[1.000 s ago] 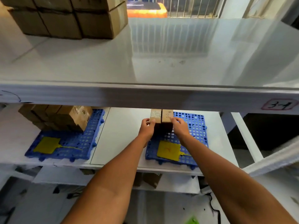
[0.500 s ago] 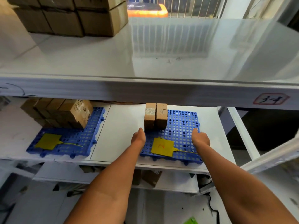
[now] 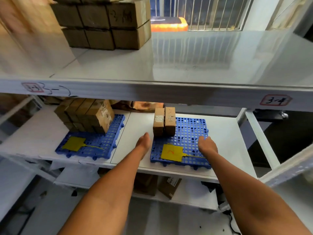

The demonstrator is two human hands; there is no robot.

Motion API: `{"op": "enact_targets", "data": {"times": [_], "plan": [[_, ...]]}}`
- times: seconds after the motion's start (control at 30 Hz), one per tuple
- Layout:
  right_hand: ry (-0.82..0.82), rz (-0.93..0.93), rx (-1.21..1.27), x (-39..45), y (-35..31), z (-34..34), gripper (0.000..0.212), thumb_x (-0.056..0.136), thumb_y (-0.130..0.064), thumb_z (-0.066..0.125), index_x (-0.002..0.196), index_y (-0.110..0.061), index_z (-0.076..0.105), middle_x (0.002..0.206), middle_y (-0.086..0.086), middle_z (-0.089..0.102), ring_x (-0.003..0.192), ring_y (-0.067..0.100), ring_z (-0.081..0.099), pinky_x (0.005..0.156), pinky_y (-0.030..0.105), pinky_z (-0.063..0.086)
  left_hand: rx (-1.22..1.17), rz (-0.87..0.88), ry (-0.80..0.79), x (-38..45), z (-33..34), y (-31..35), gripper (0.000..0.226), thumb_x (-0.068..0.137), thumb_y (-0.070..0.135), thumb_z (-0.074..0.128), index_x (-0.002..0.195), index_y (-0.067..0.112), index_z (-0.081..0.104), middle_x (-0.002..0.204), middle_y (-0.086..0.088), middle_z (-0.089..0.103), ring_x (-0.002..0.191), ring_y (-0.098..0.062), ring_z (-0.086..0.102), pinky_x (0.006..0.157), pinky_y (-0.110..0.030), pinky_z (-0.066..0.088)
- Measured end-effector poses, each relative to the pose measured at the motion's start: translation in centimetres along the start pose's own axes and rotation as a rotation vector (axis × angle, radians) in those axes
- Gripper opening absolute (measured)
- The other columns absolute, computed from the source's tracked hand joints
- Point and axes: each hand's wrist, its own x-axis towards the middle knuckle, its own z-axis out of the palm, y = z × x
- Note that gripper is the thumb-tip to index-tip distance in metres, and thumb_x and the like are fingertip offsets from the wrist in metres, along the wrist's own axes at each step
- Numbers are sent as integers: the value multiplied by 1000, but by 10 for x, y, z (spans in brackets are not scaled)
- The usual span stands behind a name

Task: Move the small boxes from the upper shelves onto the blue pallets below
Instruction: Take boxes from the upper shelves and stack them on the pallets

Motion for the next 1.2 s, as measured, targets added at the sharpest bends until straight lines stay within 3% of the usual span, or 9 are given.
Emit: {"op": "enact_targets", "data": {"times": [0.13, 0.37, 0.53, 0.63, 0.8, 0.93, 1.03, 1.1, 1.2], "plan": [[-78, -122, -69, -44, -20, -9, 50, 110, -26, 24, 145, 1, 46, 153, 25, 45, 136, 40, 48, 110, 46, 39, 24, 118, 11, -27, -25, 14, 63, 106, 45, 24, 152, 6, 40, 157, -19, 39, 141, -35, 40, 117, -44, 32], [18, -245, -91, -158, -57, -28, 64, 110, -47, 27, 158, -5, 33, 163, 19, 36, 147, 36, 39, 118, 44, 33, 293, 420, 43, -97, -92, 16, 58, 109, 38, 15, 151, 8, 42, 160, -17, 38, 145, -31, 38, 117, -37, 27], [122, -359, -84, -256, -76, -19, 44, 111, -26, 27, 144, -4, 47, 142, 25, 53, 129, 41, 54, 102, 42, 44, 398, 606, 106, -154, -160, -11, 52, 109, 32, 18, 148, 13, 45, 157, -15, 43, 142, -34, 42, 116, -42, 33], [115, -440, -131, -312, -89, 0, 45, 110, -23, 32, 151, -7, 41, 145, 23, 52, 131, 39, 54, 101, 44, 46, 383, 657, 155, -188, -202, -28, 54, 108, 41, 20, 135, 14, 58, 146, -18, 54, 132, -37, 52, 110, -43, 40], [86, -552, -145, -374, -139, 1, 58, 109, -48, 29, 143, -9, 55, 146, 22, 56, 133, 37, 55, 104, 40, 43, 390, 794, 268, -237, -270, -5, 45, 108, 33, 25, 123, 9, 61, 131, -23, 62, 120, -38, 58, 99, -42, 43], [142, -735, -127, -402, -187, -20, 55, 110, -47, 30, 133, -10, 65, 132, 19, 67, 120, 34, 62, 94, 37, 47, 281, 930, 457, -262, -320, 27, 32, 108, 28, 31, 108, 10, 58, 101, -16, 66, 94, -32, 65, 78, -41, 48], [207, -812, -57, -407, -222, -35, 43, 109, -42, 36, 115, -12, 66, 105, 8, 71, 100, 29, 65, 76, 32, 49, 101, 953, 483, -266, -345, 57, 50, 107, 46, 15, 81, 21, 50, 74, -1, 56, 79, -20, 61, 74, -35, 40], [230, -794, 64, -403, -245, -42, 40, 107, -45, 35, 103, -17, 64, 84, -5, 61, 87, 21, 61, 62, 24, 42, 72, 961, 481, -263, -354, 77, 51, 107, 50, 14, 91, 24, 54, 79, 2, 59, 84, -21, 62, 78, -35, 41], [268, -833, 194, -386, -282, -48, 45, 109, -42, 35, 106, -11, 67, 91, 3, 65, 88, 21, 58, 68, 29, 39, 6, 940, 460, -246, -359, 108, 65, 105, 56, 14, 126, 17, 61, 113, -6, 66, 103, -24, 60, 86, -36, 41]]}}
